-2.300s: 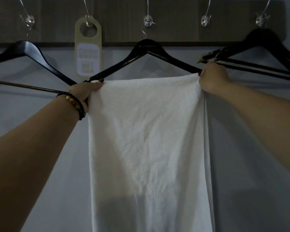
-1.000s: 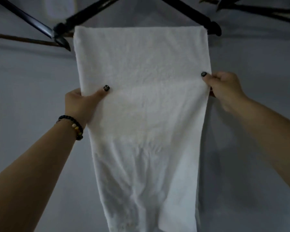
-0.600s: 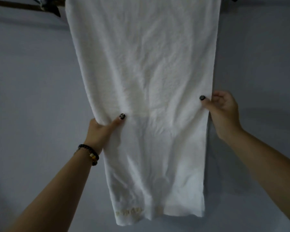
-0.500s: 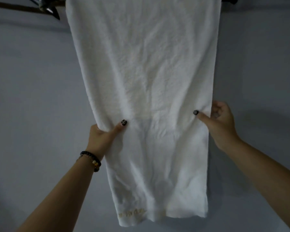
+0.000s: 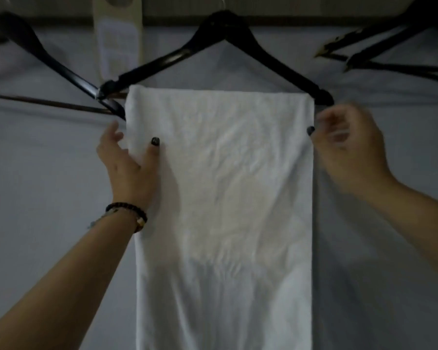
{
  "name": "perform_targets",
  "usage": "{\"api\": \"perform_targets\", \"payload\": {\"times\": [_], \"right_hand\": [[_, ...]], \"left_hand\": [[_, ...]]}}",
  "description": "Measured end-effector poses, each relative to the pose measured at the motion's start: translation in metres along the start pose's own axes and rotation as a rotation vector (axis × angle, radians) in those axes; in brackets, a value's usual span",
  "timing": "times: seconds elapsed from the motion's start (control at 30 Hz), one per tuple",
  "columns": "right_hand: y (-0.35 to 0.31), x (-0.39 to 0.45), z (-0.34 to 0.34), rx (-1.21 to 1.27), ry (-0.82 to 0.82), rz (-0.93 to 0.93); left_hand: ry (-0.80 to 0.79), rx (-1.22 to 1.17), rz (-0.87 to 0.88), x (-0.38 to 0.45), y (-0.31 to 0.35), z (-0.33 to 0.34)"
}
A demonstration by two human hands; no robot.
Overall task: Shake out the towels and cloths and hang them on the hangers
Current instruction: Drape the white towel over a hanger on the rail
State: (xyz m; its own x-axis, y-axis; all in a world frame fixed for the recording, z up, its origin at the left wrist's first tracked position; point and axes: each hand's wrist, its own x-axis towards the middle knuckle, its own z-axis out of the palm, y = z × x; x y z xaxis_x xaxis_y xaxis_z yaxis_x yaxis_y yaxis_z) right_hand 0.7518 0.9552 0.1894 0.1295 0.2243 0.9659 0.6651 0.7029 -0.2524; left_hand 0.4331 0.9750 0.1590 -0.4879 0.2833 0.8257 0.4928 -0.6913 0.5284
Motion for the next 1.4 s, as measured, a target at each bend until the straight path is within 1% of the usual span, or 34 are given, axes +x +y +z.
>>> {"api": "perform_targets", "payload": {"times": [0.07,0.13,0.17,0.2,0.27,0.33,0.4,0.5,0.6,0.67,0.8,0.87,0.93,1.03,1.17,1.23,1.33,1.4], "right_hand": [[-0.014,0.036,0.007,-0.086,-0.027,-0.157],[-0.02,0.06,0.02,-0.277,-0.105,-0.31],[-0.02,0.067,0.028,-0.381,-0.158,-0.36],[-0.018,0.07,0.038,-0.47,-0.222,-0.371],[-0.009,0.068,0.057,-0.603,-0.372,-0.327],[0.002,0.058,0.072,-0.671,-0.461,-0.297],[0.007,0.051,0.077,-0.654,-0.455,-0.258],[0.003,0.037,0.072,-0.547,-0.393,-0.209],[-0.005,0.009,0.061,-0.442,-0.348,-0.253],[-0.013,-0.018,0.054,-0.373,-0.364,-0.26],[-0.031,-0.086,0.044,-0.265,-0.483,-0.207],[-0.041,-0.118,0.043,-0.249,-0.574,-0.194],[-0.054,-0.145,0.041,-0.242,-0.649,-0.187],[-0.082,-0.185,0.035,-0.212,-0.73,-0.164],[-0.131,-0.256,0.029,-0.183,-0.853,-0.116],[-0.161,-0.298,0.026,-0.178,-0.903,-0.052],[-0.216,-0.363,0.017,-0.148,-0.978,0.113],[-0.253,-0.402,0.01,-0.126,-1.036,0.188]], "left_hand": [[0.004,0.157,0.146,0.026,0.011,0.009],[-0.013,0.377,0.313,0.041,0.016,0.02],[-0.038,0.493,0.378,0.044,0.015,0.025],[-0.075,0.589,0.423,0.045,0.012,0.03],[-0.156,0.702,0.415,0.041,0.008,0.04],[-0.218,0.76,0.347,0.034,0.004,0.044],[-0.269,0.788,0.313,0.025,0.002,0.041],[-0.332,0.756,0.33,0.006,0.005,0.023],[-0.402,0.738,0.355,-0.019,0.006,-0.007],[-0.452,0.726,0.347,-0.039,0.007,-0.03],[-0.579,0.715,0.289,-0.089,0.005,-0.081],[-0.629,0.746,0.286,-0.108,0.004,-0.107],[-0.665,0.765,0.248,-0.124,0.004,-0.133],[-0.703,0.759,0.158,-0.15,0.005,-0.177],[-0.797,0.784,0.096,-0.191,-0.001,-0.25],[-0.865,0.794,0.058,-0.211,-0.005,-0.291],[-0.987,0.781,-0.008,-0.242,-0.004,-0.358],[-1.05,0.779,-0.03,-0.262,-0.002,-0.403]]}}
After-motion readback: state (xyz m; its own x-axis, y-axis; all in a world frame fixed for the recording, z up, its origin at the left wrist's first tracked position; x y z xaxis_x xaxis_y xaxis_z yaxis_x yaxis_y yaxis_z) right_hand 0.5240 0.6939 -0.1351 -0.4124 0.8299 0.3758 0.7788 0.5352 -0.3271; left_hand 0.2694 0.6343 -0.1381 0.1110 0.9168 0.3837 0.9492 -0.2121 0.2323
